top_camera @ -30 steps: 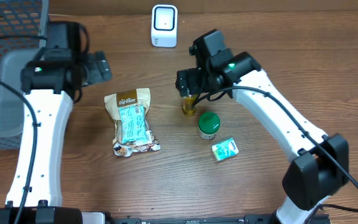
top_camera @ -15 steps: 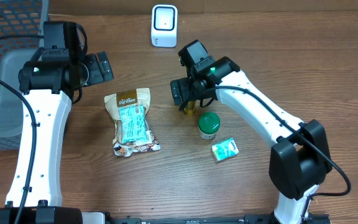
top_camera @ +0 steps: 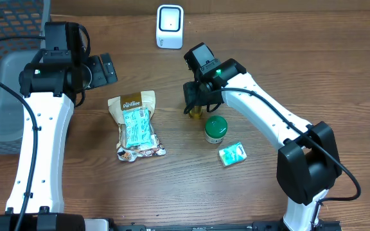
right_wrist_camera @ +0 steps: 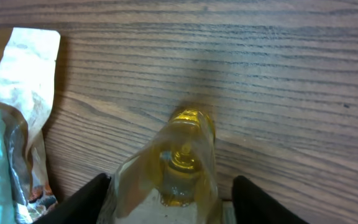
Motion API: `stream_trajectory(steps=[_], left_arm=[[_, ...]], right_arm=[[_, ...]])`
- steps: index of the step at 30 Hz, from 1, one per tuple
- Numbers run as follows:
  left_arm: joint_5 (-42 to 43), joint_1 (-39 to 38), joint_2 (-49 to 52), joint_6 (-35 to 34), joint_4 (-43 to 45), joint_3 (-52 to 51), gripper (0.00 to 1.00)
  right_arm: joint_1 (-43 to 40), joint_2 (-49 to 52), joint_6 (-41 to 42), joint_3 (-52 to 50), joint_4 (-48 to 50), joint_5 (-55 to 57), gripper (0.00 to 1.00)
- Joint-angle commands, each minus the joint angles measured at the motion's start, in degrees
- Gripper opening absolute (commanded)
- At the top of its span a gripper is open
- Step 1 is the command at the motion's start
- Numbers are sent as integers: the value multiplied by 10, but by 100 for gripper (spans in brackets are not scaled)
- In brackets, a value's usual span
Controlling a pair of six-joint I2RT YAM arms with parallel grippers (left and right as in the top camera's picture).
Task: Scan the item barcode
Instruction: 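Lower the right gripper and grasp the yellow soap bottle from above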
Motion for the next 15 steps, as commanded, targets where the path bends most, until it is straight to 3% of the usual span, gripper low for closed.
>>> stream_trajectory(steps=[1, 3, 6, 8, 12, 15], left_arm=[[5, -1, 3, 11, 1, 6, 100], [5, -1, 3, 10, 1, 6, 99], [5, -1, 3, 11, 1, 6, 100], [5, -1, 3, 11, 1, 6, 100], [5, -1, 3, 11, 1, 6, 100], [5, -1, 3, 11, 1, 6, 100]], right_arm=[[3, 0, 2, 5, 3, 7, 51], [3, 0, 2, 5, 3, 7, 43], [3, -1, 2, 5, 3, 7, 41], [3, -1, 2, 5, 3, 7, 42], [3, -1, 2, 5, 3, 7, 53], [3, 1, 2, 5, 3, 7, 53]])
